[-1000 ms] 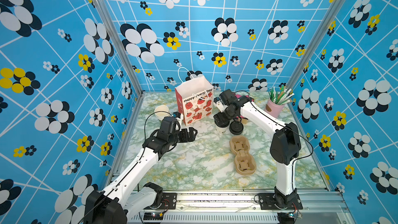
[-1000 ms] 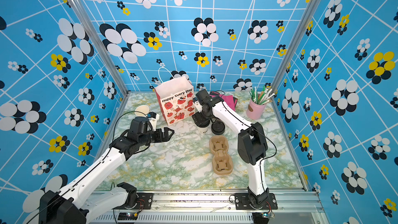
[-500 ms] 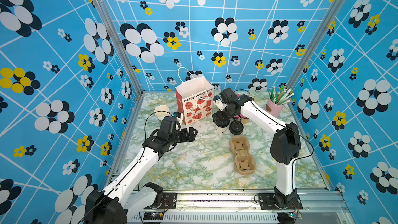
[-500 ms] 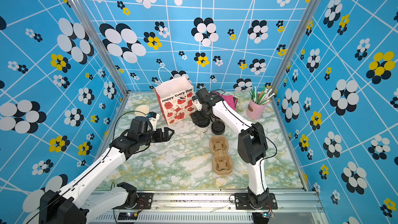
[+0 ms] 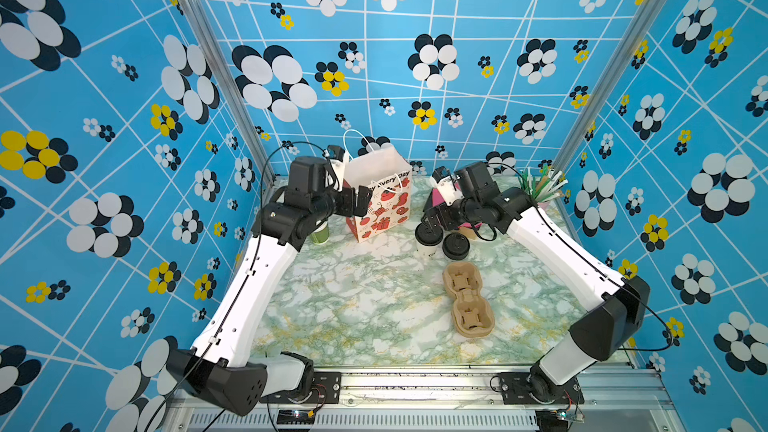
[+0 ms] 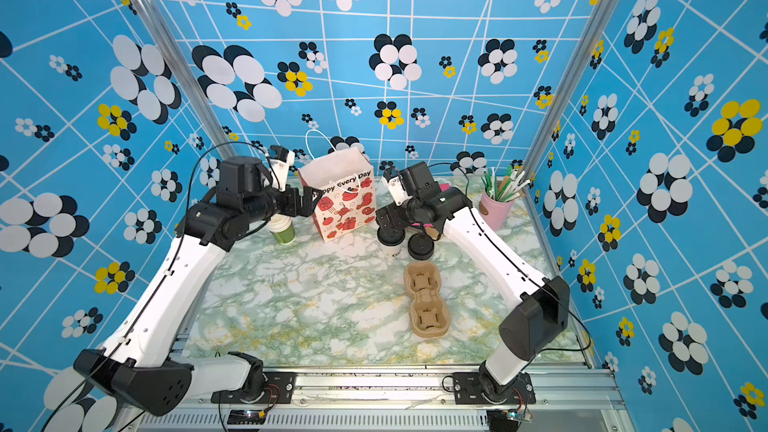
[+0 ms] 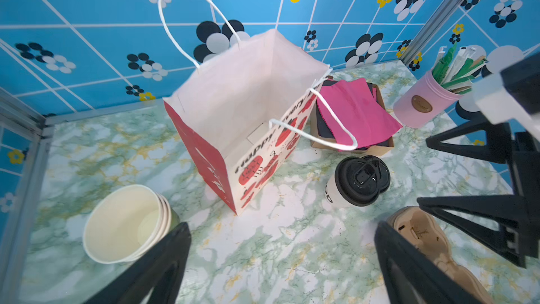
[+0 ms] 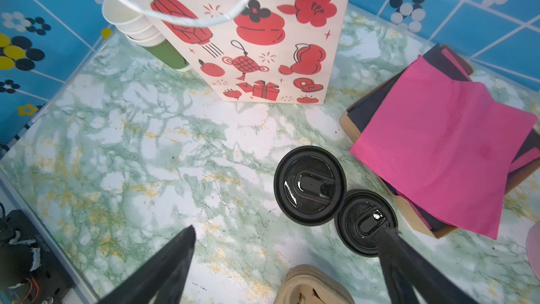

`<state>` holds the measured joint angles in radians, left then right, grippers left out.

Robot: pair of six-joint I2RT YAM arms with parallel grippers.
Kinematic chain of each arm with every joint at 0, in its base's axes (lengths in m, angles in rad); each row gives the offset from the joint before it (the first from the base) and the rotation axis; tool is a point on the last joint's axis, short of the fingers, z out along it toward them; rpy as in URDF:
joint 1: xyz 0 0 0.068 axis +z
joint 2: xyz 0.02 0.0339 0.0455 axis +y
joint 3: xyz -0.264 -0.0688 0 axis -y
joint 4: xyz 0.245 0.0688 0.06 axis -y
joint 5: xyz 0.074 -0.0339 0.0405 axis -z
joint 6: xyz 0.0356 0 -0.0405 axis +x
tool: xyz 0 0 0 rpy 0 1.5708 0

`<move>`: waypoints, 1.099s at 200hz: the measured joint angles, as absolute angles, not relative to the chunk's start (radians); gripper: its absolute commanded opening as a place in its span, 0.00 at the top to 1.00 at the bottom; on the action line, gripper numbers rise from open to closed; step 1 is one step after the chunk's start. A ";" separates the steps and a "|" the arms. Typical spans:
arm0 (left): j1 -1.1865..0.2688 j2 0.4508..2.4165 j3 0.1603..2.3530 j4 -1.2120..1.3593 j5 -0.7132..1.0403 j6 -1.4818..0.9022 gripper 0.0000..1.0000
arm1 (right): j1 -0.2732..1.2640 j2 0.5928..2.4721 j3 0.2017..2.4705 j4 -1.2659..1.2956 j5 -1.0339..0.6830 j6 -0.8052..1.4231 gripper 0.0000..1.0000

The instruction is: Pack the takeout coffee

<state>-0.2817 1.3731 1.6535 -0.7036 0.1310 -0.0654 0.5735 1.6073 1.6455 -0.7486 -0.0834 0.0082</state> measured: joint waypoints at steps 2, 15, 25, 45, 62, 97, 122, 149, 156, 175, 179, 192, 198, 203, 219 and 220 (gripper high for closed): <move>-0.277 1.387 1.676 -0.713 0.127 -0.056 0.01 | 0.574 1.601 1.639 -0.746 -0.082 0.009 0.01; -0.254 1.473 1.814 -0.763 0.114 -0.003 0.03 | 0.574 1.563 1.590 -0.728 -0.081 0.016 0.01; -0.237 1.545 1.919 -0.804 0.106 0.033 0.04 | 0.574 1.541 1.551 -0.722 -0.080 0.021 0.01; -0.208 1.726 2.166 -0.902 0.096 0.102 0.07 | 0.574 1.510 1.480 -0.719 -0.076 0.035 0.01; -0.196 1.924 2.442 -1.020 0.093 0.162 0.12 | 0.574 1.484 1.430 -0.719 -0.065 0.042 0.01; -0.183 2.222 2.770 -1.161 0.105 0.233 0.16 | 0.574 1.423 1.359 -0.714 -0.052 0.056 0.01; -0.171 2.289 2.770 -1.201 0.105 0.249 0.18 | 0.574 1.393 1.335 -0.712 -0.039 0.065 0.01; -0.163 2.317 2.770 -1.198 0.104 0.252 0.27 | 0.574 1.377 1.314 -0.712 -0.033 0.068 0.01; -0.161 2.322 2.770 -1.195 0.104 0.251 0.29 | 0.574 1.376 1.309 -0.710 -0.032 0.068 0.01; -0.158 2.337 2.771 -1.177 0.104 0.247 0.34 | 0.574 1.376 1.298 -0.704 -0.031 0.072 0.01; -0.157 2.341 2.771 -1.175 0.104 0.247 0.35 | 0.574 1.376 1.296 -0.702 -0.031 0.072 0.01; -0.154 2.352 2.771 -1.170 0.104 0.244 0.40 | 0.574 1.376 1.295 -0.700 -0.031 0.075 0.01; -0.154 2.359 2.771 -1.168 0.104 0.243 0.44 | 0.574 1.376 1.295 -0.699 -0.031 0.075 0.01; -0.153 2.363 2.771 -1.164 0.104 0.244 0.47 | 0.574 1.376 1.295 -0.698 -0.031 0.076 0.01; -0.150 2.378 2.771 -1.155 0.104 0.233 0.56 | 0.574 1.377 1.295 -0.698 -0.031 0.079 0.01; -0.150 2.378 2.771 -1.155 0.104 0.233 0.58 | 0.574 1.377 1.295 -0.698 -0.031 0.079 0.01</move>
<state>-0.1501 2.3783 2.7708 -1.1549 0.1043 0.2333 0.5735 1.3769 1.2945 -0.6983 -0.0315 0.0792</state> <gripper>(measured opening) 0.497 0.991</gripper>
